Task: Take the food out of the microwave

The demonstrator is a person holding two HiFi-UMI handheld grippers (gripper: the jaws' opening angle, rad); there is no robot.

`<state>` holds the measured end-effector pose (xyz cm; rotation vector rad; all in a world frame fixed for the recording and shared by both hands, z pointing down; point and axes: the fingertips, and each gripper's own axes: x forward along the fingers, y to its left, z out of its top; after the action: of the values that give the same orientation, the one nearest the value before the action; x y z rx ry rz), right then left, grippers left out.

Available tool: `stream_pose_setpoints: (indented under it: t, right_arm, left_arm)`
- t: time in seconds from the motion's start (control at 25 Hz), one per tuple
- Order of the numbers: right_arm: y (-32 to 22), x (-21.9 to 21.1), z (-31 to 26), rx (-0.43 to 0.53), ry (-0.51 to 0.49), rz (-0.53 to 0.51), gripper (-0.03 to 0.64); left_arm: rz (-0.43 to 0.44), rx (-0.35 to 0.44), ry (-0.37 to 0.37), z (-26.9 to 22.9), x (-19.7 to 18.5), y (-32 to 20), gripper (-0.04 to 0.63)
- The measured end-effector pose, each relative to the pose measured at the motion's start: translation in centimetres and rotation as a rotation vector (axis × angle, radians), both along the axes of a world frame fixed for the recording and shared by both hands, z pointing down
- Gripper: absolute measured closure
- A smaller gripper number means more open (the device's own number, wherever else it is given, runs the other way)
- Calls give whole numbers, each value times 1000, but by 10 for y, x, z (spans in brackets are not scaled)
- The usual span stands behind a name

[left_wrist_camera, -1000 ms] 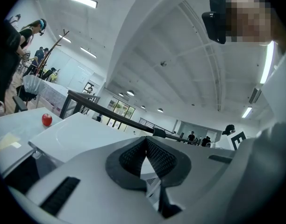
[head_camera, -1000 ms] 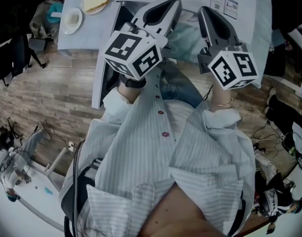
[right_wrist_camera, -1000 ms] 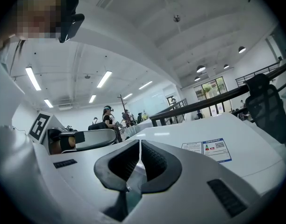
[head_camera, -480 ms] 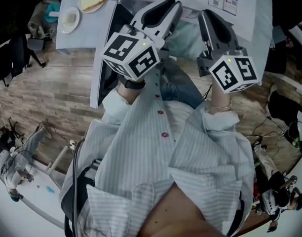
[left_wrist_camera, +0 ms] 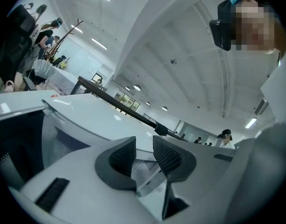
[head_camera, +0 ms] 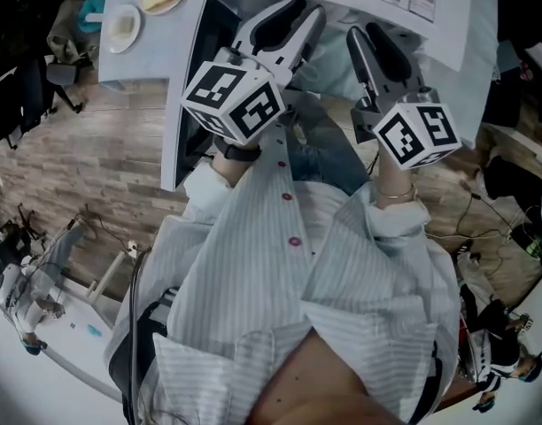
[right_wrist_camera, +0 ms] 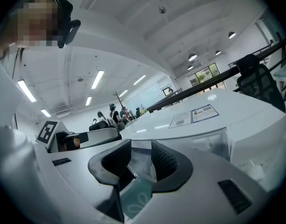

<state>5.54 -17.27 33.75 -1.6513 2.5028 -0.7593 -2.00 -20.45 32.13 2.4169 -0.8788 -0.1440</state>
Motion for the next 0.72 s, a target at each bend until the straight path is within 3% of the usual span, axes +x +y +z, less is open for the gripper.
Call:
stream_pose_setpoints:
  t: [0.52,0.72]
  right_arm:
    - [-4,-4,68,-155,-17,15,482]
    - [-10,-3,95,-204,-8,34,482]
  left_arm:
    - [-44,-190,-52,83,-9,-3,491]
    - [-64,-272,-36,110,-7,-6,491]
